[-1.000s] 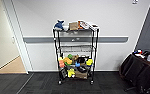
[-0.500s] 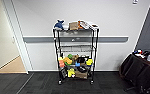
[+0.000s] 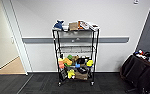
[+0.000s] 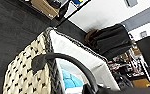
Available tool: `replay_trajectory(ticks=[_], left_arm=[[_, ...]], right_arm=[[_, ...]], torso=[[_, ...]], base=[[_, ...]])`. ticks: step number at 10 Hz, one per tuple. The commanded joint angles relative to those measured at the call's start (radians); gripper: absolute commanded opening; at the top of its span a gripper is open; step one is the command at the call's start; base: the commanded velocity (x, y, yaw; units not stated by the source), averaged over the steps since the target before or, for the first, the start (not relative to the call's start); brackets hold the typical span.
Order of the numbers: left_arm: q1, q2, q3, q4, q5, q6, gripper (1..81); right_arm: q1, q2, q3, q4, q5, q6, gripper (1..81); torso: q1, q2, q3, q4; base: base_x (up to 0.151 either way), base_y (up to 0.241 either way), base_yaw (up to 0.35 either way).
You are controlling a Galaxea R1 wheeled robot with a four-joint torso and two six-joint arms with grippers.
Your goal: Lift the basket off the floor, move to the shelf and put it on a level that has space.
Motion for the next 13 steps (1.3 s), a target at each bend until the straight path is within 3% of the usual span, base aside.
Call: replay_trajectory(ticks=[1, 8, 13], left_arm=[[-0.129, -0.020, 0.060, 0.029, -0.006, 0.001, 1.0], [-0.129, -0.024, 0.077, 0.029, -0.007, 0.001, 1.0], [-0.036, -0.020, 0.090, 0.064, -0.114, 0.001, 1.0]], right_arm=[[0.133, -0.013, 0.049, -0.012, 0.003, 0.003, 1.0], [0.130, -0.027, 0.073, -0.014, 0.004, 0.003, 1.0], [0.086, -0.062, 0.104, -0.019, 0.020, -0.009, 1.0]], torso=[[0.000, 0.000, 0.000, 0.000], [0.000, 0.000, 0.000, 0.000], [0.000, 0.000, 0.000, 0.000]], base=[[0.114, 0.000, 0.000], [0.115, 0.000, 0.000], [0.110, 0.000, 0.000]])
